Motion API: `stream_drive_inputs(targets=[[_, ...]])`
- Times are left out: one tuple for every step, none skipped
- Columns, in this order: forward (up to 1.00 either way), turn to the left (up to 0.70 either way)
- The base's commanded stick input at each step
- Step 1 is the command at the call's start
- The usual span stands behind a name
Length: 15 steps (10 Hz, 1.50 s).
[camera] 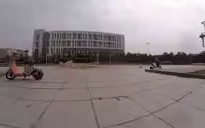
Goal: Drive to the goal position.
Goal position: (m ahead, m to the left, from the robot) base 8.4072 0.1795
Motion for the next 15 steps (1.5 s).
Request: stream_drive_inputs(targets=[[1.0, 0.0], [1.0, 0.0], [1.0, 0.0], [1.0, 0.0], [1.0, 0.0], [1.0, 0.0], [1.0, 0.0], [1.0, 0.0], [1.0, 0.0], [1.0, 0.0], [1.0, 0.0], [1.0, 0.0], [1.0, 0.0], [1.0, 0.0], [1.0, 0.0]])
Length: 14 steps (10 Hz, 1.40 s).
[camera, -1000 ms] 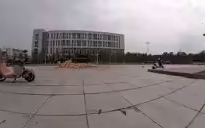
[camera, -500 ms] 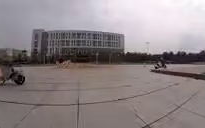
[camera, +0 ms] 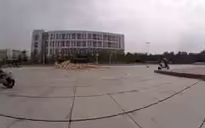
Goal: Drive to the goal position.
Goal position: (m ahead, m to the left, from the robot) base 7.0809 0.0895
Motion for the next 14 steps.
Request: stream_drive_inputs(targets=[[1.0, 0.0], [1.0, 0.0], [1.0, 0.0], [1.0, -0.02], [1.0, -0.12], [1.0, -0.03], [1.0, 0.0], [1.0, 0.0], [1.0, 0.0], [1.0, 0.0], [1.0, 0.0], [1.0, 0.0], [1.0, 0.0], [1.0, 0.0]])
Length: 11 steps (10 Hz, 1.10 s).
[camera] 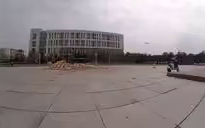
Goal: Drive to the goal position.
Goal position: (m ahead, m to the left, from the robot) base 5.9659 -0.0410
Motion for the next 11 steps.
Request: stream_drive_inputs(targets=[[1.0, 0.0], [1.0, 0.0], [1.0, 0.0], [1.0, 0.0], [1.0, 0.0], [1.0, -0.25], [1.0, -0.14], [1.0, 0.0], [1.0, 0.0], [1.0, 0.0], [1.0, 0.0]])
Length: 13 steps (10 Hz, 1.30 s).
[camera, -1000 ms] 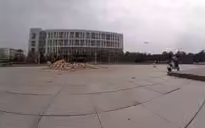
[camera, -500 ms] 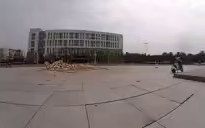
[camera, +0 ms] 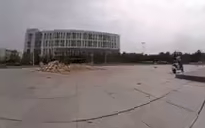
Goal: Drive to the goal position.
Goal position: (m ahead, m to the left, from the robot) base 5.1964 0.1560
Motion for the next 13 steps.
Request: stream_drive_inputs(targets=[[1.0, -0.06], [1.0, -0.1], [1.0, 0.0], [1.0, 0.0], [1.0, 0.0], [1.0, 0.0], [1.0, 0.0], [1.0, 0.0], [1.0, 0.0], [1.0, 0.0], [1.0, 0.0], [1.0, 0.0], [1.0, 0.0]])
